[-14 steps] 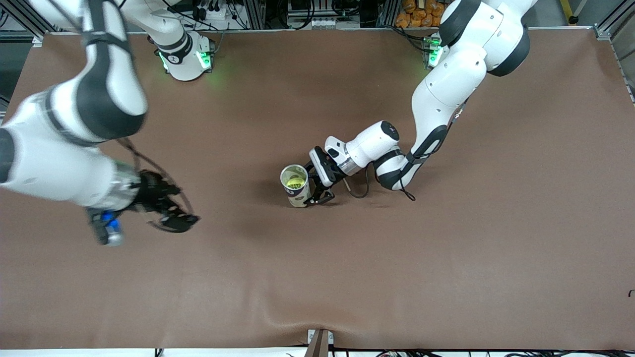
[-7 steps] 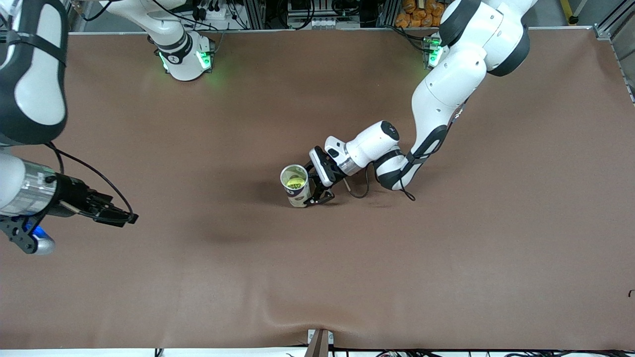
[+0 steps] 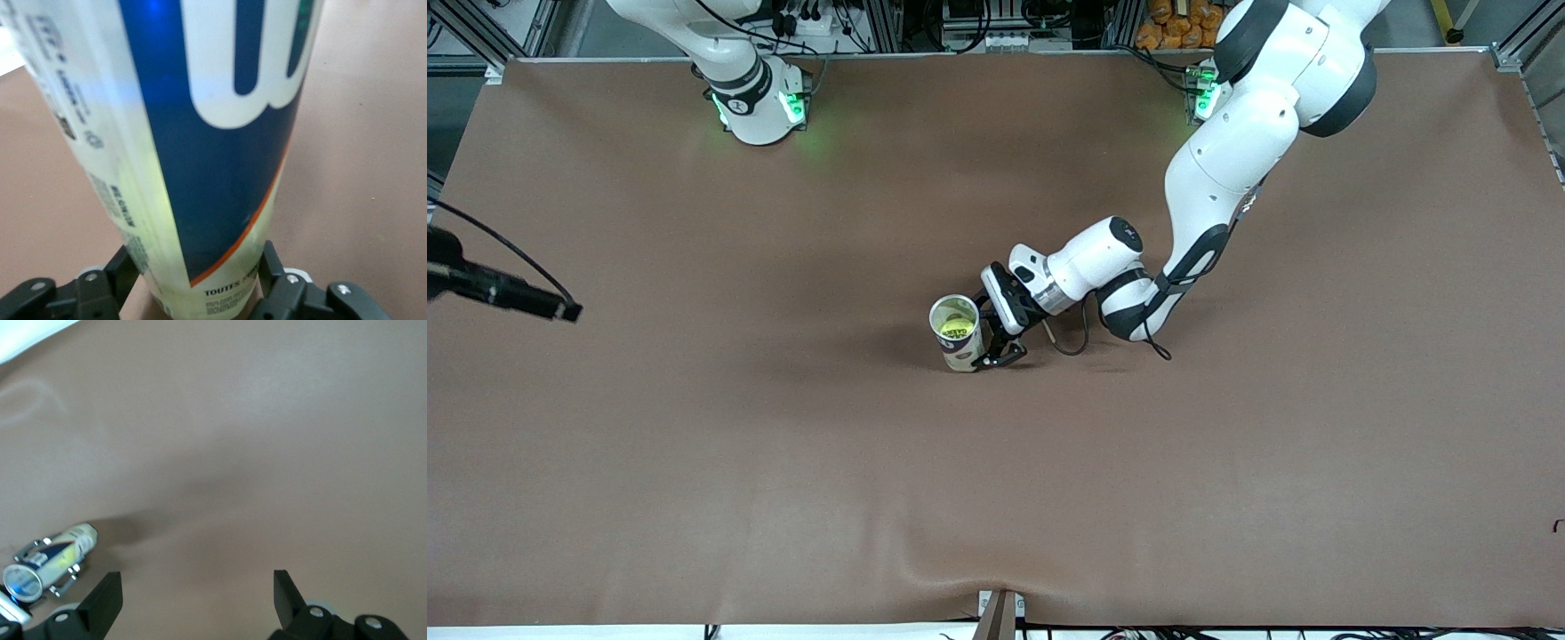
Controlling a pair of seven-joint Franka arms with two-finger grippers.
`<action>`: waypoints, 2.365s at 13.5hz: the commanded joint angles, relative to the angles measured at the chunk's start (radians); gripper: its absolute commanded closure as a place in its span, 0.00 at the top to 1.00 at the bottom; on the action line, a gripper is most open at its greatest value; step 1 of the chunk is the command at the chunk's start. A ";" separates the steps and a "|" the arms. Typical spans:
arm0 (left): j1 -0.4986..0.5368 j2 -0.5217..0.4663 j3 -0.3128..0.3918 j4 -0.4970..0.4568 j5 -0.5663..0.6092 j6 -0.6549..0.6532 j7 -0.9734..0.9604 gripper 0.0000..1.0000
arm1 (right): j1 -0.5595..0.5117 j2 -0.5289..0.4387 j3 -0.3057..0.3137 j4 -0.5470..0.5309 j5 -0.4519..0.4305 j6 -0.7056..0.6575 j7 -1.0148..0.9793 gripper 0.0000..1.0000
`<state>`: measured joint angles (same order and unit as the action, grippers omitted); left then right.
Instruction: Insert tennis ball vertically with right arm
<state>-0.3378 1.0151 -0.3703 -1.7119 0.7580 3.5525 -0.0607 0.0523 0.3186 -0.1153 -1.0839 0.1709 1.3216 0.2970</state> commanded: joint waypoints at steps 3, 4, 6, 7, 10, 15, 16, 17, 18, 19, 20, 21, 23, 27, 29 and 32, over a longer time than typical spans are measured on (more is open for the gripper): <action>0.005 -0.012 -0.002 -0.005 0.023 0.003 -0.005 1.00 | -0.014 -0.341 0.032 -0.401 -0.089 0.135 -0.094 1.00; 0.005 -0.012 -0.001 -0.006 0.024 0.003 -0.005 1.00 | -0.014 -0.408 0.032 -0.503 -0.097 0.183 -0.113 1.00; 0.022 -0.012 -0.001 -0.017 0.027 0.003 -0.005 1.00 | -0.014 -0.457 0.035 -0.586 -0.119 0.212 -0.151 1.00; 0.028 -0.013 -0.002 -0.029 0.038 0.003 -0.007 1.00 | -0.014 -0.455 0.048 -0.599 -0.142 0.212 -0.151 1.00; 0.068 -0.029 -0.018 -0.084 0.064 0.003 -0.007 1.00 | -0.022 -0.438 0.066 -0.590 -0.182 0.222 -0.154 1.00; 0.337 -0.035 -0.150 -0.210 0.352 0.002 -0.028 1.00 | -0.022 -0.354 0.065 -0.412 -0.238 0.166 -0.251 1.00; 0.391 -0.035 -0.173 -0.225 0.401 0.002 -0.048 1.00 | -0.023 -0.354 0.065 -0.412 -0.238 0.166 -0.268 1.00; 0.434 -0.030 -0.180 -0.239 0.453 0.002 -0.074 1.00 | -0.023 -0.354 0.063 -0.409 -0.238 0.168 -0.278 1.00; 0.495 -0.033 -0.190 -0.255 0.516 0.002 -0.097 1.00 | -0.023 -0.352 0.065 -0.407 -0.235 0.171 -0.279 1.00; 0.563 -0.032 -0.209 -0.261 0.585 0.000 -0.132 1.00 | -0.016 -0.352 0.065 -0.407 -0.235 0.169 -0.280 1.00; 0.615 -0.033 -0.228 -0.259 0.653 0.000 -0.183 1.00 | -0.009 -0.352 0.065 -0.407 -0.237 0.169 -0.279 1.00; 0.656 -0.032 -0.243 -0.258 0.703 0.000 -0.242 1.00 | -0.009 -0.352 0.065 -0.407 -0.237 0.168 -0.279 1.00; 0.735 -0.033 -0.265 -0.255 0.748 0.000 -0.358 1.00 | -0.011 -0.352 0.065 -0.407 -0.237 0.166 -0.277 1.00; 0.842 -0.035 -0.291 -0.193 0.744 -0.003 -0.622 1.00 | -0.008 -0.352 0.065 -0.407 -0.235 0.168 -0.279 1.00; 0.838 -0.033 -0.289 -0.093 0.739 -0.017 -0.798 1.00 | -0.005 -0.351 0.066 -0.409 -0.228 0.168 -0.288 1.00; 0.830 -0.029 -0.285 -0.003 0.735 -0.125 -0.948 1.00 | -0.005 -0.351 0.068 -0.409 -0.223 0.169 -0.286 1.00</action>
<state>0.5107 0.9981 -0.6578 -1.7658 1.4793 3.4814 -0.9082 0.0501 -0.0442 -0.0536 -1.5184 -0.0467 1.5073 0.0243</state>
